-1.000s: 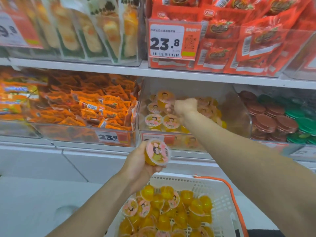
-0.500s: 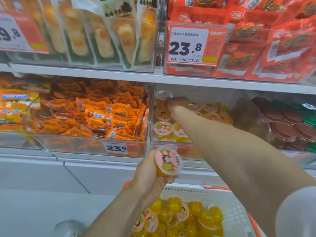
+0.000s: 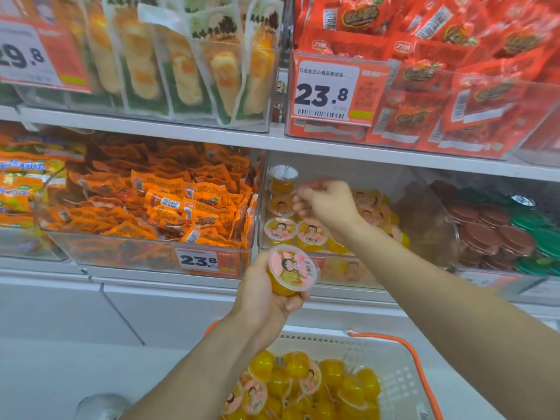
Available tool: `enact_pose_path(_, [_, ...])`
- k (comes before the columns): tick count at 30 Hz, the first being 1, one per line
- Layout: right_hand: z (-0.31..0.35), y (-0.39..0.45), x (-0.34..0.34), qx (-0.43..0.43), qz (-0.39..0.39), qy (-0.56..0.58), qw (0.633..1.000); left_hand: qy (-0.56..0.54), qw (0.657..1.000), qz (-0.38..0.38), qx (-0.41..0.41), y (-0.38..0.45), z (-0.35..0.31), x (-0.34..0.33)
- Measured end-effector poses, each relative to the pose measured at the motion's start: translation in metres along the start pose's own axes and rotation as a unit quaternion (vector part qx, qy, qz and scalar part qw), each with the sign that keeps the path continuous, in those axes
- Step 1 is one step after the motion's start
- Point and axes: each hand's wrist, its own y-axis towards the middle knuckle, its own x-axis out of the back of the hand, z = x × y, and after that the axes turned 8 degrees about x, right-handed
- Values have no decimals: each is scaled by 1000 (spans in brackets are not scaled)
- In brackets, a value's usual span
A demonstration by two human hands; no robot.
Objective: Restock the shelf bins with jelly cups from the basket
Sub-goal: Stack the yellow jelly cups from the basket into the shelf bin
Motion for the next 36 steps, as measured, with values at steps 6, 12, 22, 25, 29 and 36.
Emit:
enact_pose_path(6, [9,-102,46,36,98,-18,994,-36,998,11,-59,3,5,-12])
enact_pose_path(12, [-2,-124,50,-42,143,63,987,15,998,20,-59,1,1,-20])
enact_pose_path(22, [13,-104,44,-162,151,192,956,17,999,25,24,-8,-9,-2])
enact_pose_path(25, [13,-61,16,-150,71,190,968,45,997,-51,33,0,-8,10])
enact_pose_path(29, [-6,-2,-17,-199,-1,177,964,70,995,-67,39,1,-7,14])
enact_pose_path(36, [-25,38,-43,-227,-16,167,959,98,992,-73,34,4,-2,16])
